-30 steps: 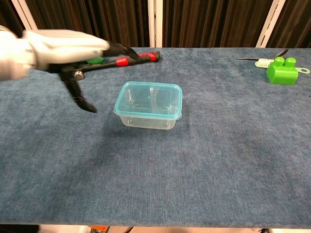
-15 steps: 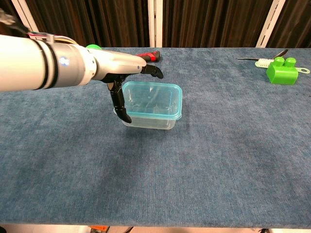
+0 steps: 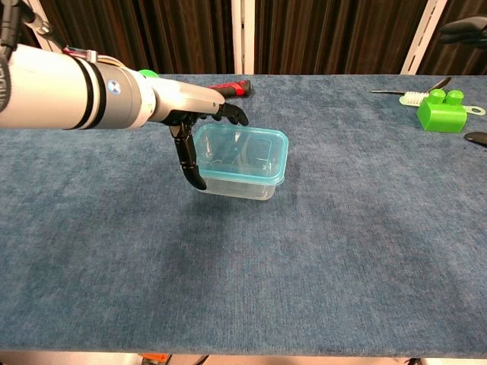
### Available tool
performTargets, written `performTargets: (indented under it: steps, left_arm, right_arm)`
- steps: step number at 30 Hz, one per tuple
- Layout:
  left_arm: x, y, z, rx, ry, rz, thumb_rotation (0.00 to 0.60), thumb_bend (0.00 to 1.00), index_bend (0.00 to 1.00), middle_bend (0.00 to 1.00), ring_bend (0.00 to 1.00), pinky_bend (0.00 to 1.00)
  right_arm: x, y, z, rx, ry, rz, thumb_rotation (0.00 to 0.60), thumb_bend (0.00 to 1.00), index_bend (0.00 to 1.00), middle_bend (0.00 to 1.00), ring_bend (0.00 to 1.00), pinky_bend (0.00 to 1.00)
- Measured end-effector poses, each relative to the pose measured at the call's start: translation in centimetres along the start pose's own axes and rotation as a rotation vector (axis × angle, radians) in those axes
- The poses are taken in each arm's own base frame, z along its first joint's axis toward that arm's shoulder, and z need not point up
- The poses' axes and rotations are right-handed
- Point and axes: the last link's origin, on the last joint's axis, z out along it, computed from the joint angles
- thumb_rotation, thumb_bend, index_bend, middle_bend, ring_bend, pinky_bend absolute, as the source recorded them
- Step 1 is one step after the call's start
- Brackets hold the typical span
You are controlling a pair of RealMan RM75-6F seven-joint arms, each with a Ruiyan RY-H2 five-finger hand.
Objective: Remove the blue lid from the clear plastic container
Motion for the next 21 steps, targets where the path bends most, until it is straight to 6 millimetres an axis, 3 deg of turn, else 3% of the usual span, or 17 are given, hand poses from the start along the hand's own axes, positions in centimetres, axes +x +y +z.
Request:
performTargets:
  steps: [9, 14, 21]
  left_arm:
    - [0.4, 0.0, 1.2, 0.004, -0.031, -0.06, 0.6, 0.0, 0.02, 0.02, 0.0, 0.03]
    - [0.2, 0.0, 1.6, 0.003, -0.026, -0.102, 0.6, 0.0, 0.14, 0.14, 0.01, 0.05]
    - [-0.4, 0.6, 2.0, -0.008, -0.022, -0.082, 0.6, 0.0, 0.19, 0.19, 0.06, 0.05]
  right_arm:
    - [-1.6, -0.5, 1.1, 0.034, -0.007, -0.004, 0.6, 0.17, 0.0, 0.04, 0.0, 0.0]
    - [-4.2, -1.6, 2.6, 0.085, -0.024, 0.005, 0.6, 0.17, 0.0, 0.0, 0.0, 0.0]
    - [-8.2, -3.0, 5.5, 0.166, -0.027, -0.003, 0.6, 0.18, 0.0, 0.0, 0.0, 0.0]
